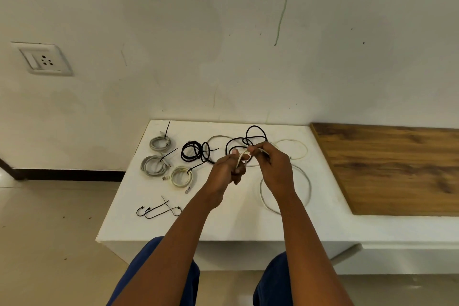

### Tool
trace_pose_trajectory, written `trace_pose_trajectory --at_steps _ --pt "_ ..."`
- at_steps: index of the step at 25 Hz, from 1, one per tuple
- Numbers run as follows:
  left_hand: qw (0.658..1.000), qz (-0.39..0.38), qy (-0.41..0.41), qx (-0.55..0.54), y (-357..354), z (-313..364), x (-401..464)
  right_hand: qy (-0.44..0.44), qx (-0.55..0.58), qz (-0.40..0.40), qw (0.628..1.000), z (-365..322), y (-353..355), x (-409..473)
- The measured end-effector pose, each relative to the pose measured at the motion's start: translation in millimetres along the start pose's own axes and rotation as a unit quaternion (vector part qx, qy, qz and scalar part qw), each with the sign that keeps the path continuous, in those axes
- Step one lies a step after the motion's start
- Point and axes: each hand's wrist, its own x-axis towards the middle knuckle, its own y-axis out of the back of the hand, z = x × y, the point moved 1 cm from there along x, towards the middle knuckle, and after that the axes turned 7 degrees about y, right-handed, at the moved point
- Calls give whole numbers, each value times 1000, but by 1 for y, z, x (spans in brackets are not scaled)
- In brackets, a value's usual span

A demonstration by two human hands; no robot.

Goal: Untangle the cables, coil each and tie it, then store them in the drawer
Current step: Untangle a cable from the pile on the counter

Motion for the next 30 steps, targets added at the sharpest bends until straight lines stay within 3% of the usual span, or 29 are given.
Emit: trace_pose_trajectory --at_steps 3,6,12,18,21,24,27,30 --pt "981 -113 61 -143 -2 7 -4 6 3 7 1000 -1 1 0" --pt "937 -198 100 -269 -3 15 -6 -8 100 -19 995 -1 2 2" --pt "882 -279 129 -357 0 28 -9 33 198 -65 977 6 -4 5" --pt "863 -226 10 -452 13 49 -10 18 99 -92 991 26 -6 8" --pt "848 -141 -49 -508 38 56 -6 5 41 -90 995 40 1 7" --pt "832 -36 -64 -550 47 48 -1 10 -25 -103 994 40 8 7" --pt "812 40 -52 -579 50 38 7 30 -18 -103 994 32 10 8" --pt "843 104 -37 -526 51 31 14 63 29 -122 990 17 11 9"
